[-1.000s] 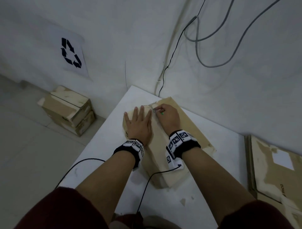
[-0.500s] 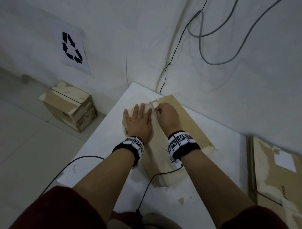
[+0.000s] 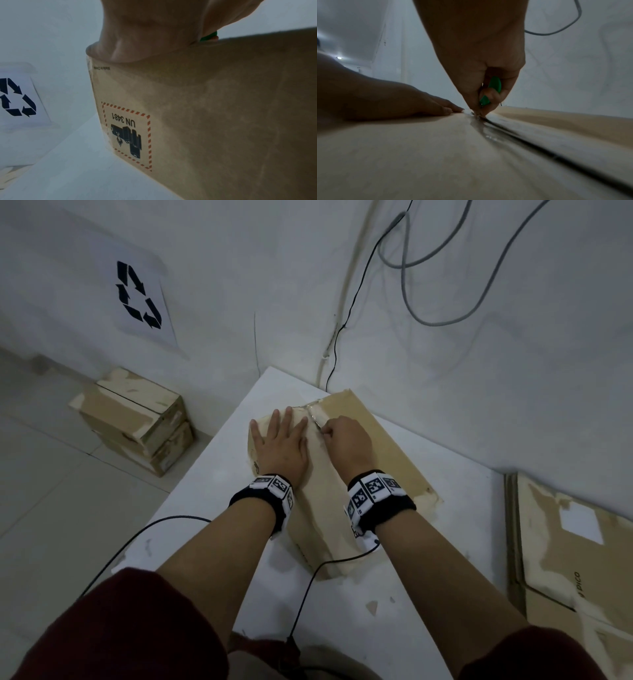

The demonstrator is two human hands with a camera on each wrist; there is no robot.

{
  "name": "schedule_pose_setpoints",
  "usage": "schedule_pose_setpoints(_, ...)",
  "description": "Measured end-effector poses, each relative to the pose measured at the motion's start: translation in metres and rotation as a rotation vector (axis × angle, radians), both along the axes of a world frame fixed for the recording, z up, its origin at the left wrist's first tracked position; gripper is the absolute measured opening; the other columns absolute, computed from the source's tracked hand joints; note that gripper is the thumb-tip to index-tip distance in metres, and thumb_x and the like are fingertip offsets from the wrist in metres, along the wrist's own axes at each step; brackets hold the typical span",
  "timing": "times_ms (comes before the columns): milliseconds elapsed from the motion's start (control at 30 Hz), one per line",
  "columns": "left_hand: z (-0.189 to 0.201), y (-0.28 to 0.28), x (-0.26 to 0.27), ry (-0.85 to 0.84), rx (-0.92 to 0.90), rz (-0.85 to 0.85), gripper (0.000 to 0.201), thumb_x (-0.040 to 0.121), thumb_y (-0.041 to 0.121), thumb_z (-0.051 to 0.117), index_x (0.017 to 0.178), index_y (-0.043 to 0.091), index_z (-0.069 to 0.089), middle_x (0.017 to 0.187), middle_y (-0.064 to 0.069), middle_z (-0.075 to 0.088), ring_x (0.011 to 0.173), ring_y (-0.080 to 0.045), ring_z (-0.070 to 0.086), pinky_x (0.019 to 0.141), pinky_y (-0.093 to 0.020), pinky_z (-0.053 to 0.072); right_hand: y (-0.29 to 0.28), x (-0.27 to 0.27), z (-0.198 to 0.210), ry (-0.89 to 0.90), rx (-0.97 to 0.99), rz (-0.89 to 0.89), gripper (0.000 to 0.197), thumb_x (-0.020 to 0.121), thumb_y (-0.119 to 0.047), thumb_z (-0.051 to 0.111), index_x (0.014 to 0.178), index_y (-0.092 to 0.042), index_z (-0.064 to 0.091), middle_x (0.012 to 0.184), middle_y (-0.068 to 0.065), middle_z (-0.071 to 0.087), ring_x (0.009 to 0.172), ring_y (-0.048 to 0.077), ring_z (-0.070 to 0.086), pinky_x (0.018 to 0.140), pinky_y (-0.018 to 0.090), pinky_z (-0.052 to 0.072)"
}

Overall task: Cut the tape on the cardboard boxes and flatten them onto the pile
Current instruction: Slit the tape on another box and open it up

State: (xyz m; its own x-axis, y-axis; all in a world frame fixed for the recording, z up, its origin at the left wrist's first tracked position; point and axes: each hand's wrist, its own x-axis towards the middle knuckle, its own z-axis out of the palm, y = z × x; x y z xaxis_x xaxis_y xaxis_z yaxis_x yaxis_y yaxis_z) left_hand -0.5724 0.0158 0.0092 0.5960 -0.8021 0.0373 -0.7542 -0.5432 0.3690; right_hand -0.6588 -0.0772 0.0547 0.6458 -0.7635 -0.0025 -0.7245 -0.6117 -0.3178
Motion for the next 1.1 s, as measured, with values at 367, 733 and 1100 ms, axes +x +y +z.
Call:
schedule_pose_setpoints(367,0.001,-0.002,-0.002,0.001,0.027,0.01,0.048,0.102,0.034,0.025,0.15,0.031,0.024,0.161,0.002,0.007,0.149,-0.02,0.0,0.111,-0.058,-0.015,0.032,-0.072,0.008,-0.042,0.075,-0.181,0.022,0.092,-0.014,0.056,0.103,-0.019,0.075,0.105,0.0,0.071,0.098,0.021,0.064,0.08,0.032,0.052)
schedule_pose_setpoints(733,0.003,0.011,-0.054,-0.086,0.113,-0.342,0.057,0.102,0.038,0.011,0.154,0.016,0.011,0.161,0.002,0.007,0.148,-0.016,0.006,0.118,-0.051,-0.004,0.025,-0.068,0.005,-0.09,0.045,-0.156,0.015,0.09,-0.016,0.062,0.096,-0.012,0.075,0.098,0.007,0.073,0.094,0.025,0.066,0.081,0.036,0.053)
schedule_pose_setpoints(1100,0.002,0.01,-0.054,-0.061,0.054,-0.295,0.052,0.102,0.032,0.025,0.152,0.018,0.022,0.16,0.006,0.016,0.147,-0.012,0.013,0.118,-0.048,-0.002,0.048,-0.142,-0.003,-0.135,0.122,-0.255,0.013,0.093,-0.016,0.062,0.095,-0.012,0.073,0.1,0.004,0.066,0.092,0.019,0.061,0.08,0.035,0.051)
